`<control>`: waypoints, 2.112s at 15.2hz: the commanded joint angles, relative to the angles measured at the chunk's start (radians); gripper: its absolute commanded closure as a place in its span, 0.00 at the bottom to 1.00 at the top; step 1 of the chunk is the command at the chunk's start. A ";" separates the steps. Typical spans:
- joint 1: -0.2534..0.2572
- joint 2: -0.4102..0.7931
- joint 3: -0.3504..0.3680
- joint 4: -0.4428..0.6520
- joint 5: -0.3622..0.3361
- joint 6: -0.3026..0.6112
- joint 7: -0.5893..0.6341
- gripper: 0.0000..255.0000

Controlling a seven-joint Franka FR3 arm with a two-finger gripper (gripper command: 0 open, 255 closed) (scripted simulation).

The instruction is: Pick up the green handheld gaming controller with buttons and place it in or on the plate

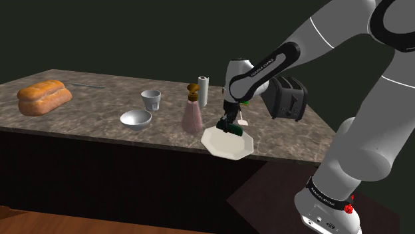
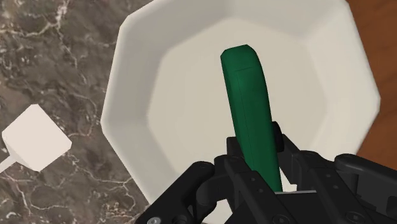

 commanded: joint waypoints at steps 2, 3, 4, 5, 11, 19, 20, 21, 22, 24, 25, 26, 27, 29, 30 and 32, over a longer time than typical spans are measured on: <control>0.001 0.034 0.000 -0.011 0.006 0.045 -0.003 1.00; 0.001 0.046 0.000 -0.013 0.009 0.060 -0.005 1.00; 0.001 0.059 0.000 -0.016 0.011 0.074 -0.006 1.00; 0.001 0.071 0.001 -0.018 0.014 0.089 -0.008 1.00; 0.001 0.123 0.002 -0.024 0.026 0.146 -0.017 1.00; 0.001 0.123 0.002 -0.024 0.026 0.146 -0.017 0.00; 0.001 0.123 0.002 -0.024 0.026 0.146 -0.017 0.00; 0.001 0.123 0.002 -0.024 0.026 0.146 -0.017 0.00; 0.001 0.123 0.002 -0.024 0.026 0.146 -0.017 0.00; 0.002 0.090 0.001 -0.020 0.018 0.110 -0.011 0.00; 0.002 0.059 0.000 -0.015 0.011 0.073 -0.006 0.00; 0.002 0.028 -0.001 -0.008 0.005 0.037 -0.002 0.00; 0.002 0.006 -0.001 -0.002 0.001 0.008 0.001 0.00; 0.001 0.005 0.000 -0.002 0.001 0.008 0.001 0.00; 0.001 0.006 0.000 -0.002 0.001 0.008 0.001 0.00; 0.001 0.006 0.000 -0.002 0.001 0.008 0.001 0.00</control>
